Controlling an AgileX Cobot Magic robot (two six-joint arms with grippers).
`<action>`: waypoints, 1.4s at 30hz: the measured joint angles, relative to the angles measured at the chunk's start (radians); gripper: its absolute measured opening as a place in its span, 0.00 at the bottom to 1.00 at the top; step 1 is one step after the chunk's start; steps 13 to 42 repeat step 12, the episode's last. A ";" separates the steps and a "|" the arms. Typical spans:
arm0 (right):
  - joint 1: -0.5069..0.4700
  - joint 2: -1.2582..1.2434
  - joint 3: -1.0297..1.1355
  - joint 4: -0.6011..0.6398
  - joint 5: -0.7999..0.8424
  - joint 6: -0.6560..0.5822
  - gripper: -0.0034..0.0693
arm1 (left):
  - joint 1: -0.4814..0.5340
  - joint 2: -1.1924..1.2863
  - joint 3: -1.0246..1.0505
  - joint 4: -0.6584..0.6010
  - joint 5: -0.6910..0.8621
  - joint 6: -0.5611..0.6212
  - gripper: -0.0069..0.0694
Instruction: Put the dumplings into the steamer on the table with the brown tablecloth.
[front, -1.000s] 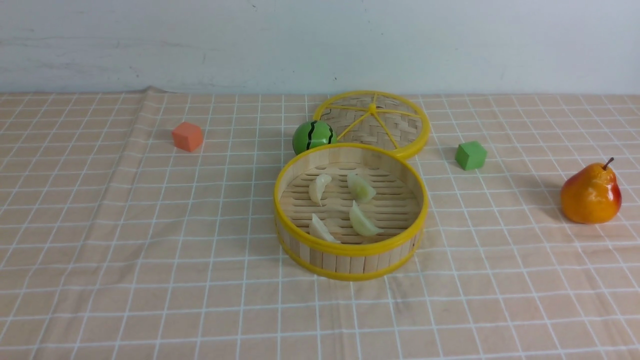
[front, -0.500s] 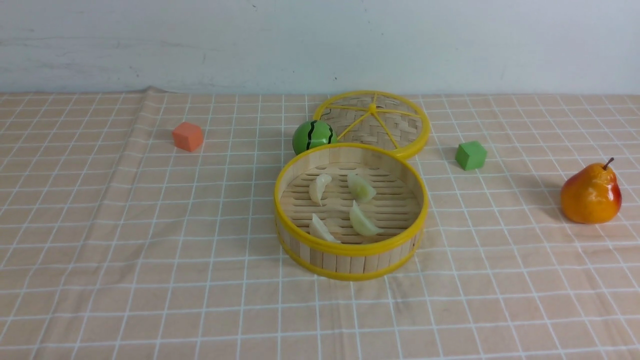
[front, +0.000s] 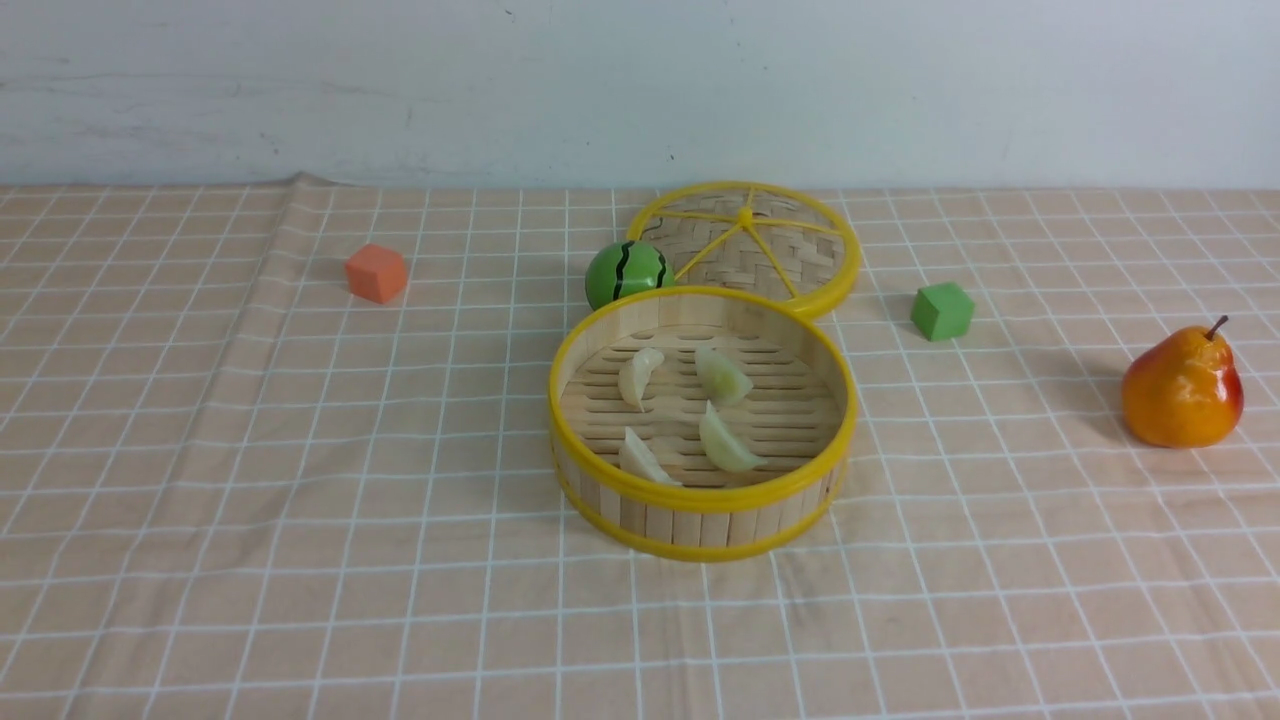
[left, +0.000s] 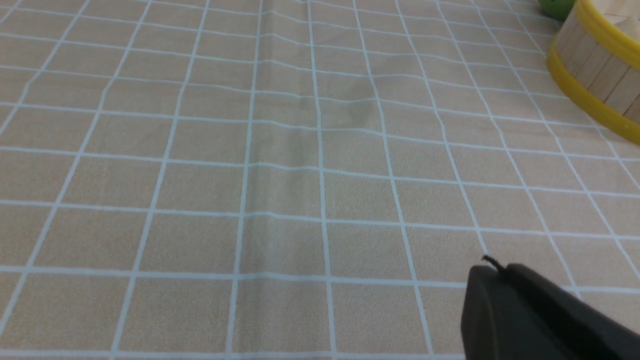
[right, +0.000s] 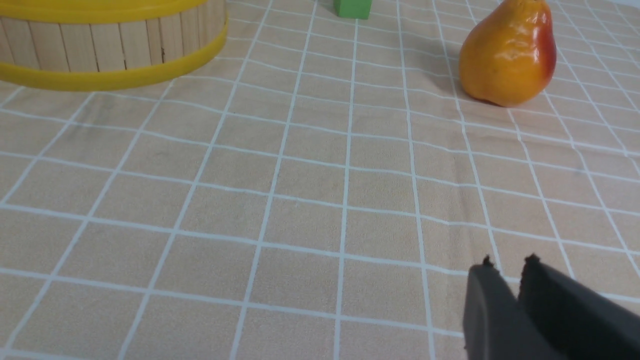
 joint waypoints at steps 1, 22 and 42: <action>0.000 0.000 0.000 0.000 0.000 0.000 0.19 | 0.000 0.000 0.000 0.000 0.000 0.000 0.08; 0.000 0.000 0.000 0.000 0.000 0.000 0.21 | 0.000 0.000 0.000 0.000 0.000 0.000 0.10; 0.000 0.000 0.000 0.000 0.000 0.000 0.21 | 0.000 0.000 0.000 0.000 0.000 0.000 0.10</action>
